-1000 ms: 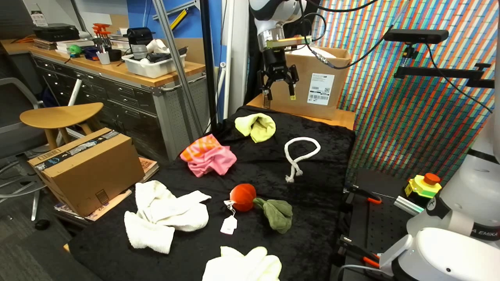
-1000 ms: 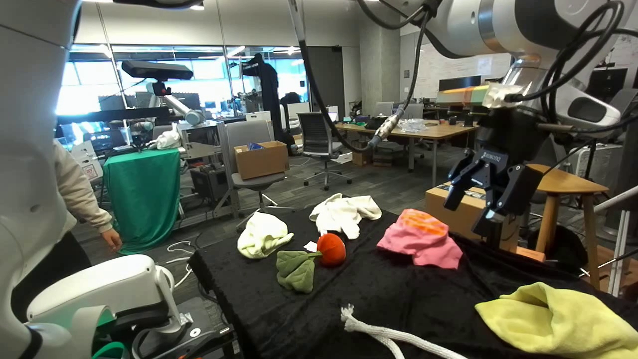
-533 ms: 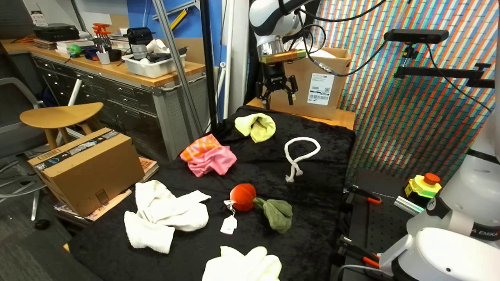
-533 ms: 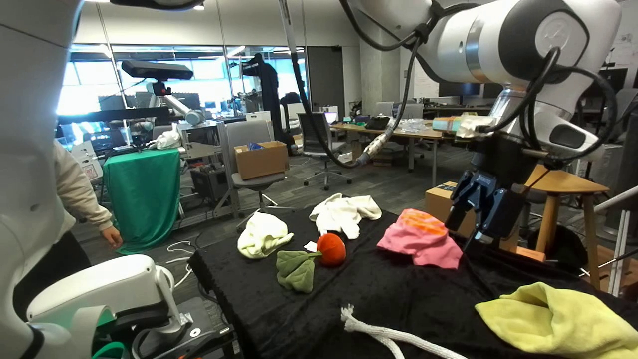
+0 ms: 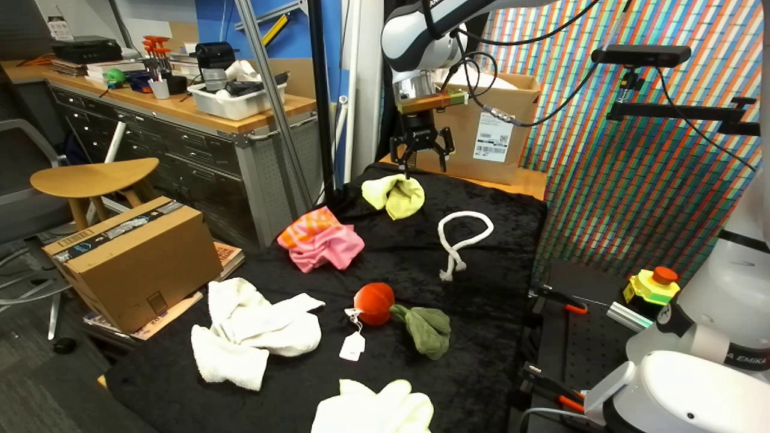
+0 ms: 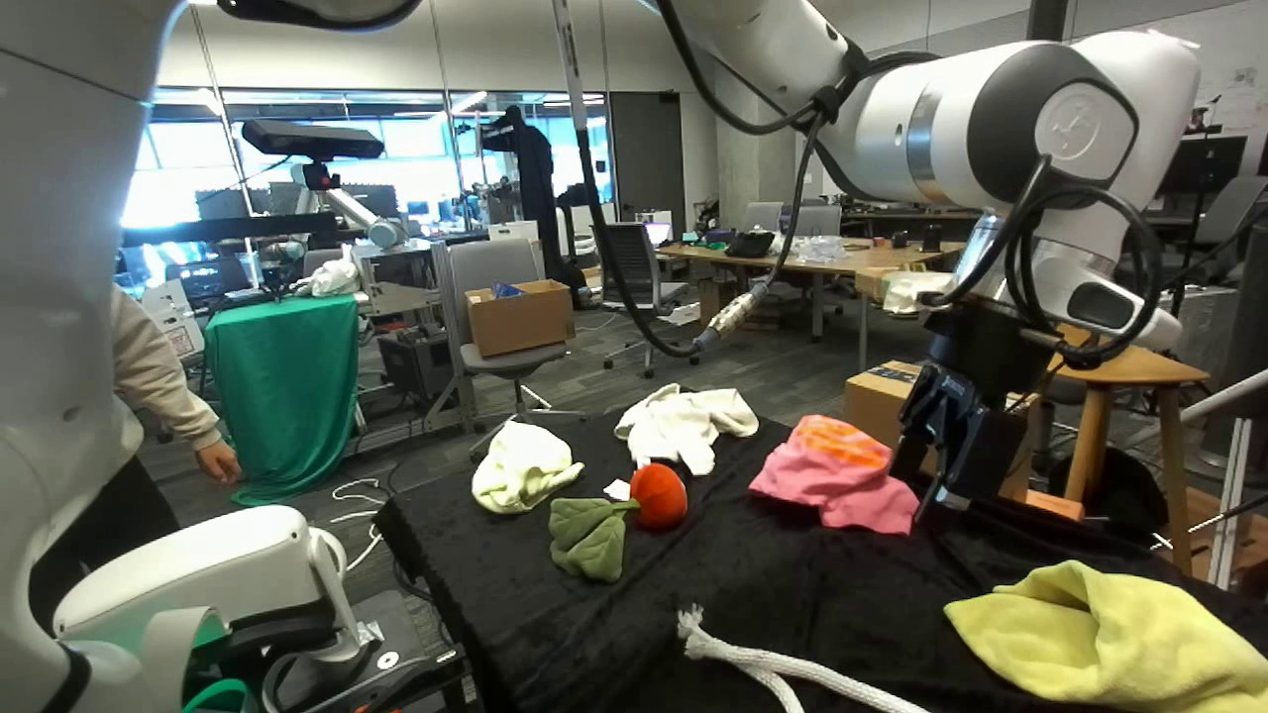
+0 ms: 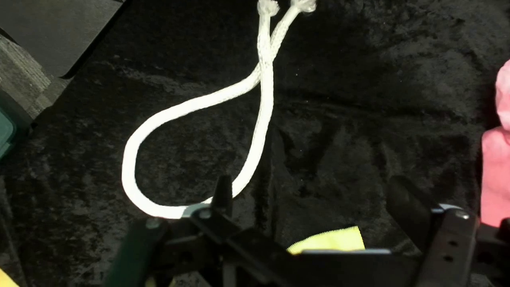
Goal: Pile the things on the table onto the pink shirt
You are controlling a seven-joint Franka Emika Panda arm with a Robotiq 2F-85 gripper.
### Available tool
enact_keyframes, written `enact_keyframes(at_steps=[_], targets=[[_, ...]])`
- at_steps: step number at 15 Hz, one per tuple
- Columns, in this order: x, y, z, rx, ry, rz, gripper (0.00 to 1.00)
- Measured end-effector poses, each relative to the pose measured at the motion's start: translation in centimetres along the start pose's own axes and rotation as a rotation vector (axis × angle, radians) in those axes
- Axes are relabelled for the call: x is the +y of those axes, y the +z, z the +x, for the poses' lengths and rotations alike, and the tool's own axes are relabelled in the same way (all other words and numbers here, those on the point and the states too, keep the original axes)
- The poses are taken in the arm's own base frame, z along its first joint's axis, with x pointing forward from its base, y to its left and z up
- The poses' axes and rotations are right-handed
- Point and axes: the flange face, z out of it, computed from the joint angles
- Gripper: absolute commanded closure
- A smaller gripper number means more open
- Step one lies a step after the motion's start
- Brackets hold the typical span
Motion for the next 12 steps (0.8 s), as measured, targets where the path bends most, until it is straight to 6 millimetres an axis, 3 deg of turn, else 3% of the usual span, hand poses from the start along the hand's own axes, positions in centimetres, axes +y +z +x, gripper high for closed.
enact_keyframes(at_steps=[12], targets=[[-0.7, 2.2, 4.2, 0.018, -0.027, -0.009, 0.0]])
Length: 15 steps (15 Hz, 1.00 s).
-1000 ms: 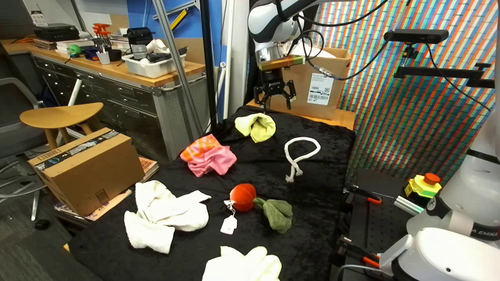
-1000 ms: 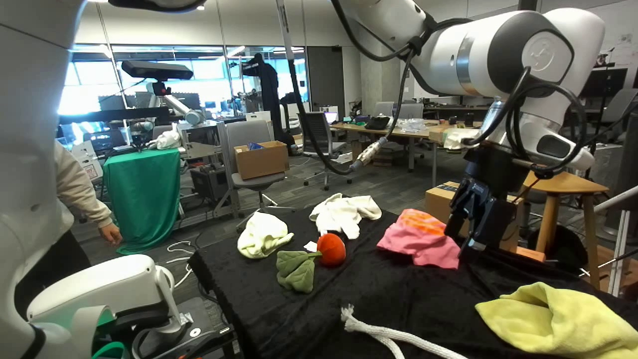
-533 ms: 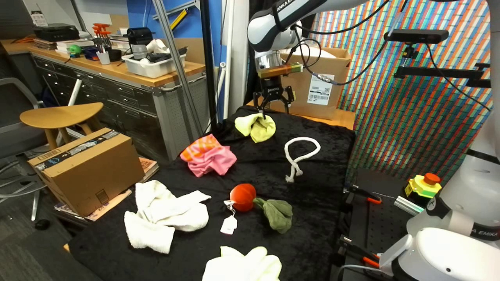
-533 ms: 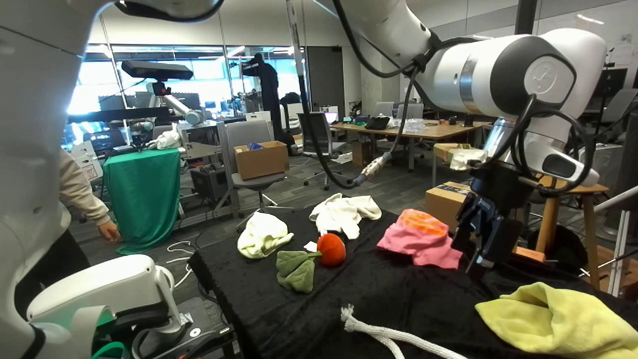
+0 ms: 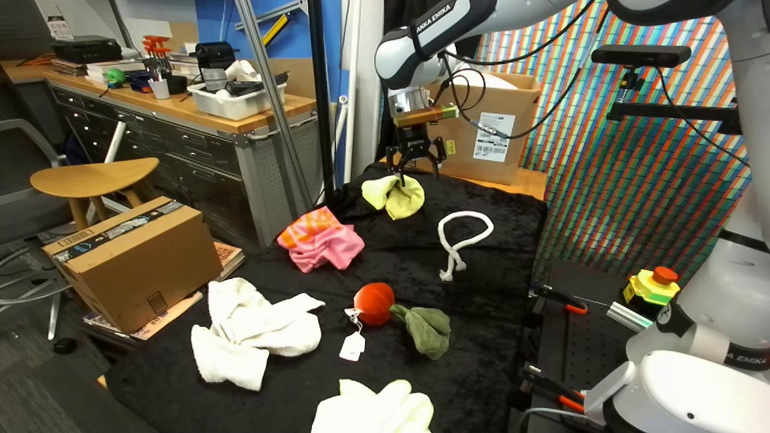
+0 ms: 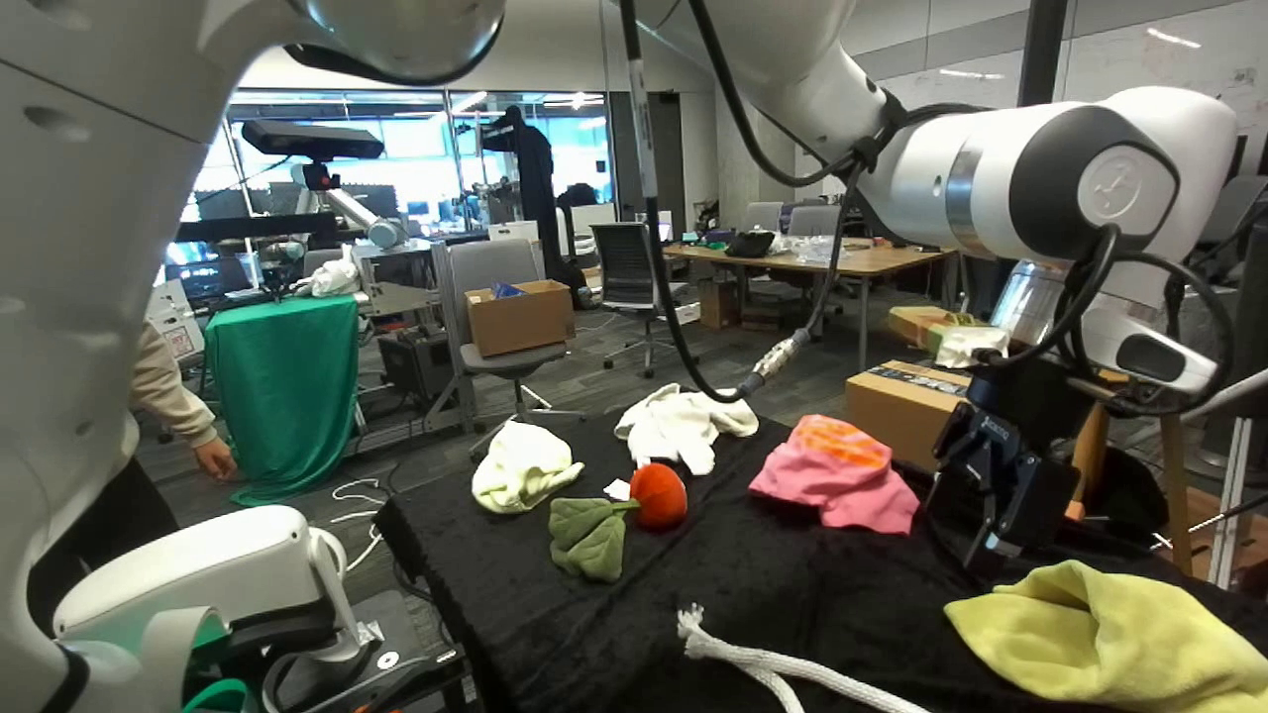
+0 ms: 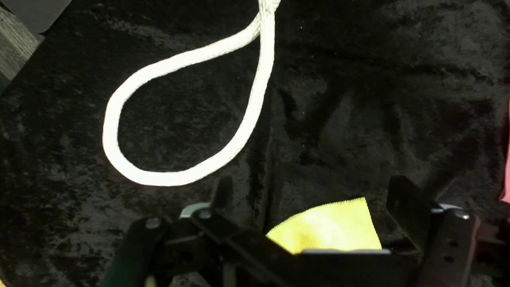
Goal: Pile the things on the table onto the pink shirt
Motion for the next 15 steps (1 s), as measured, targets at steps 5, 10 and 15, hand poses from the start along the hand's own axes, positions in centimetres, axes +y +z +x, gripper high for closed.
enact_keyframes(at_steps=[5, 10, 15], targets=[[0.1, 1.8, 2.7, -0.008, 0.016, -0.013, 0.0], [0.3, 3.0, 5.3, -0.003, 0.035, -0.016, 0.0], [0.0, 2.9, 6.9, 0.023, 0.04, -0.013, 0.0]])
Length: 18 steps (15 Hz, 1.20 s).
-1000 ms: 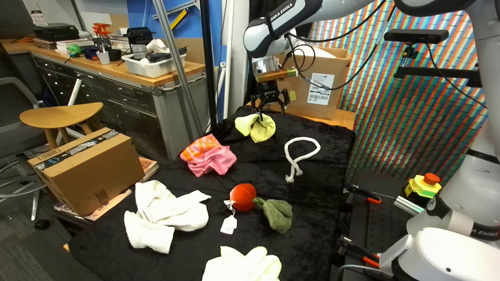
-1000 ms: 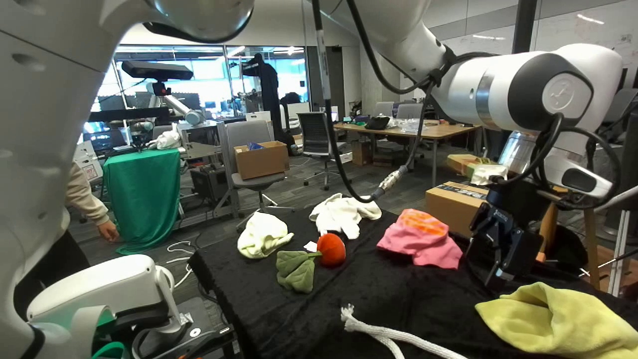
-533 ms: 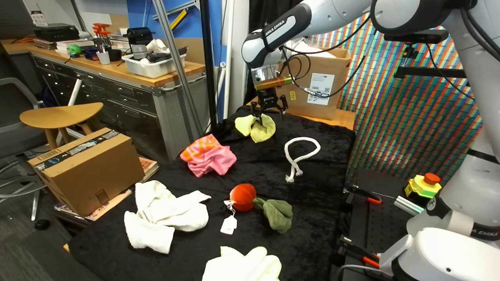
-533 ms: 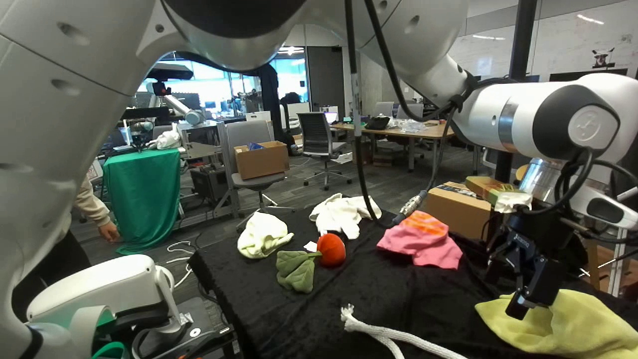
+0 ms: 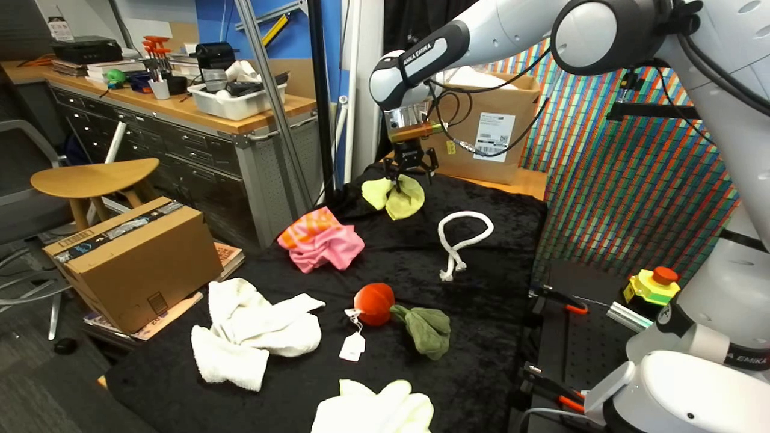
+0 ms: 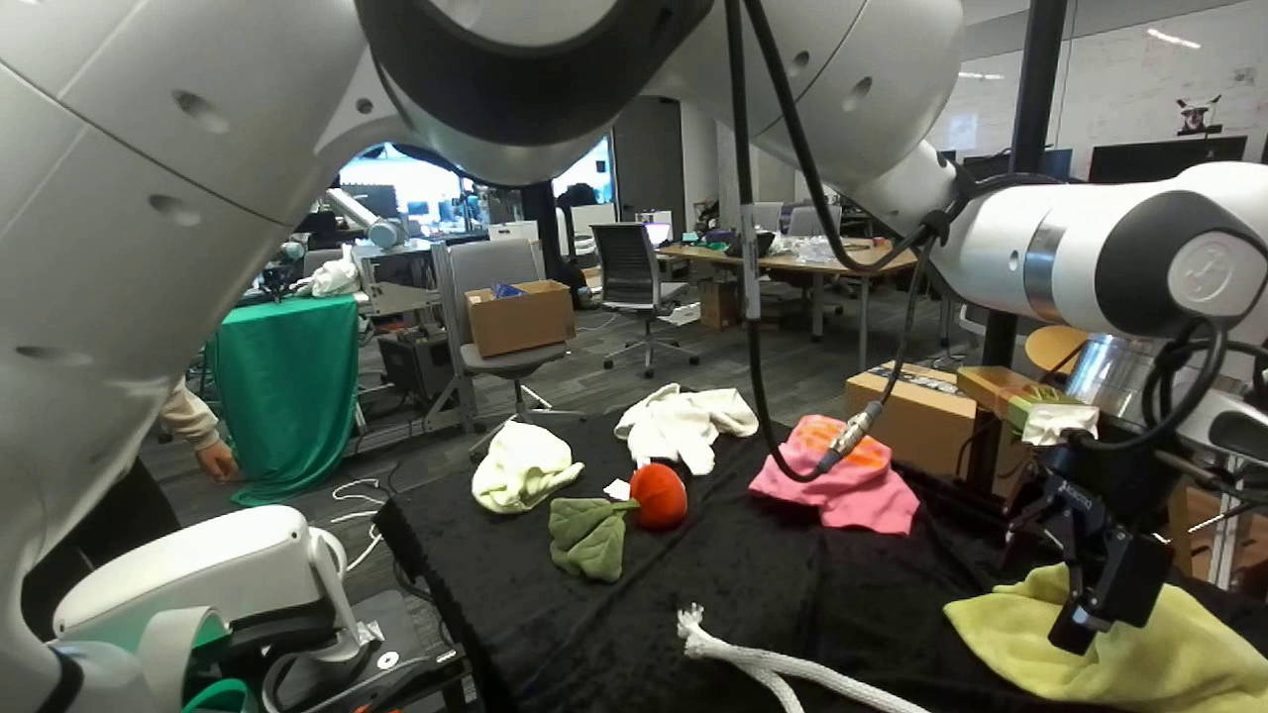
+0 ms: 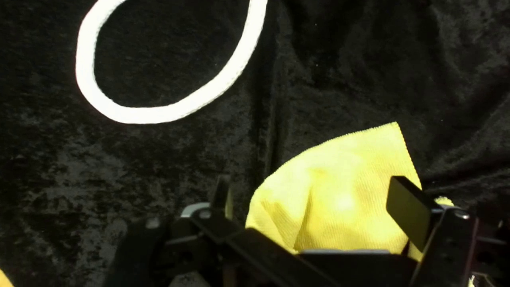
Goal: Pile the things on the table onto the pink shirt
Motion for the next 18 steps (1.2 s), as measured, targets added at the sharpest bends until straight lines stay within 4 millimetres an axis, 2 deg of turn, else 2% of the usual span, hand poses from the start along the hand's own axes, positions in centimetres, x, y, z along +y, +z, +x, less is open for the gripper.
enact_keyframes(at_steps=[7, 17, 18], targets=[[0.4, 0.5, 1.8, 0.08, 0.03, -0.046, 0.0], [-0.9, -0.4, 3.1, 0.204, 0.042, 0.081, 0.0], [-0.9, -0.3, 3.2, 0.205, 0.042, 0.081, 0.22]])
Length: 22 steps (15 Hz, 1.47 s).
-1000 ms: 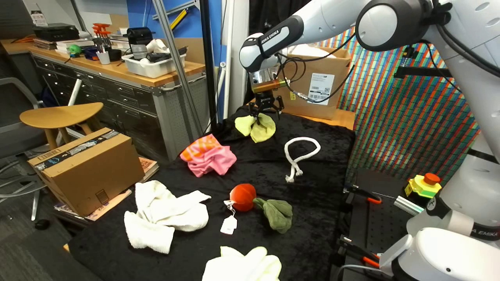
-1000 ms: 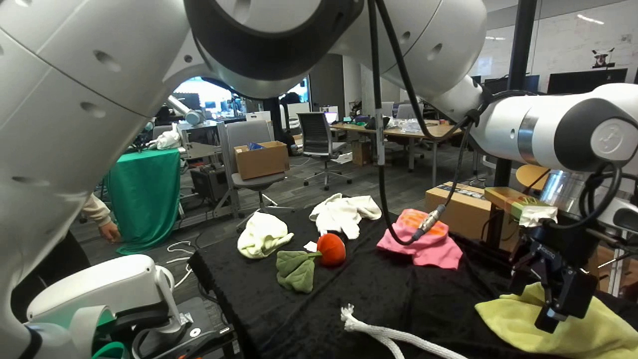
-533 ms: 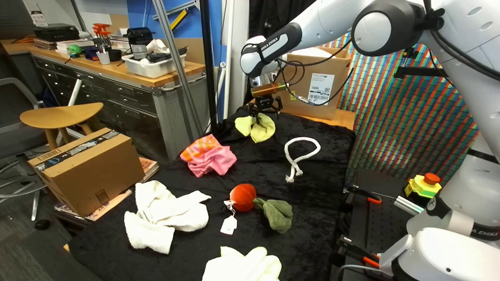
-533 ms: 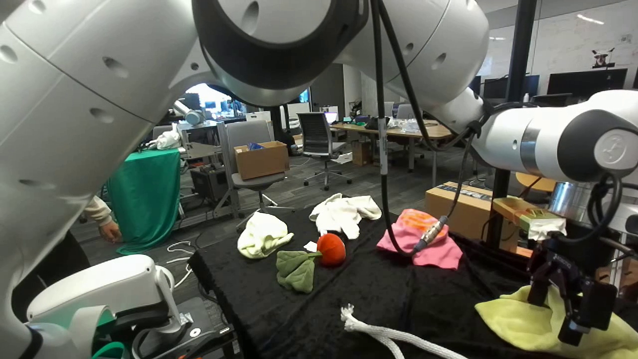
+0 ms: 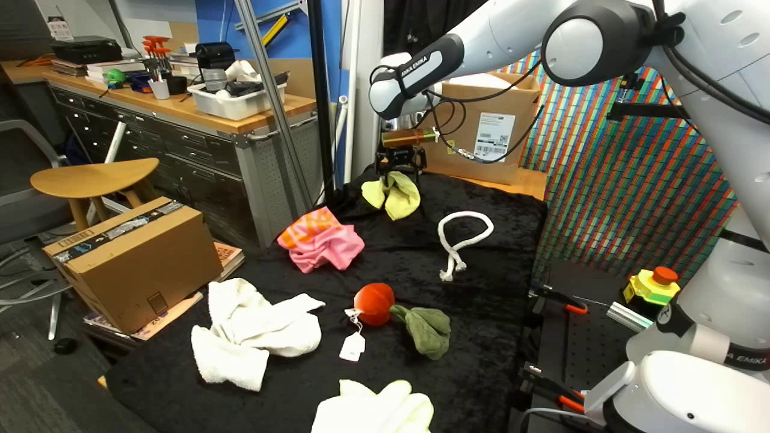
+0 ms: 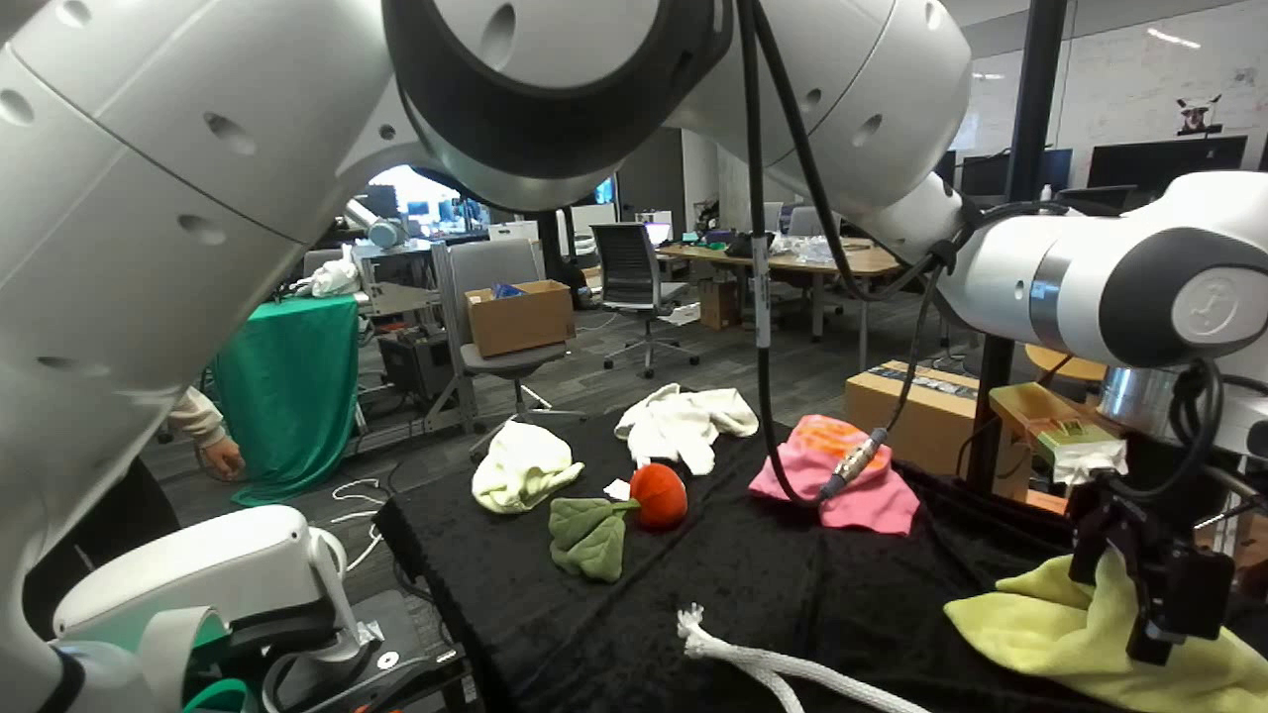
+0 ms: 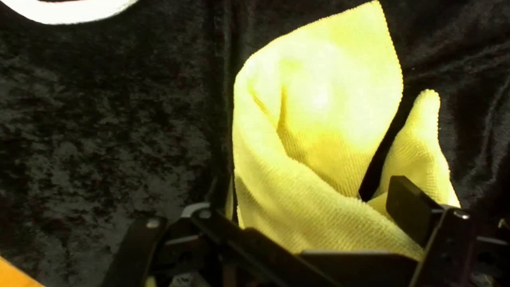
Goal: Pile the things on the table onto the pink shirt
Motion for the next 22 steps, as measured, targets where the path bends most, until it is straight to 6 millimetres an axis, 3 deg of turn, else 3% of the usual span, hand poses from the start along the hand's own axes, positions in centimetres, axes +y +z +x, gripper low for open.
enact_keyframes(at_steps=[1, 10, 13, 16, 19, 22], targets=[[0.0, 0.1, 0.0, -0.001, -0.002, -0.001, 0.26], [0.4, 0.8, -0.2, -0.014, -0.012, -0.014, 0.92], [0.5, 0.9, -0.2, -0.018, -0.028, -0.018, 0.97], [0.4, 0.8, -0.6, -0.034, -0.05, -0.028, 0.92], [-0.4, -1.6, -2.0, -0.044, -0.071, -0.031, 0.9], [-0.9, -5.2, -4.2, -0.025, -0.107, -0.045, 0.92]])
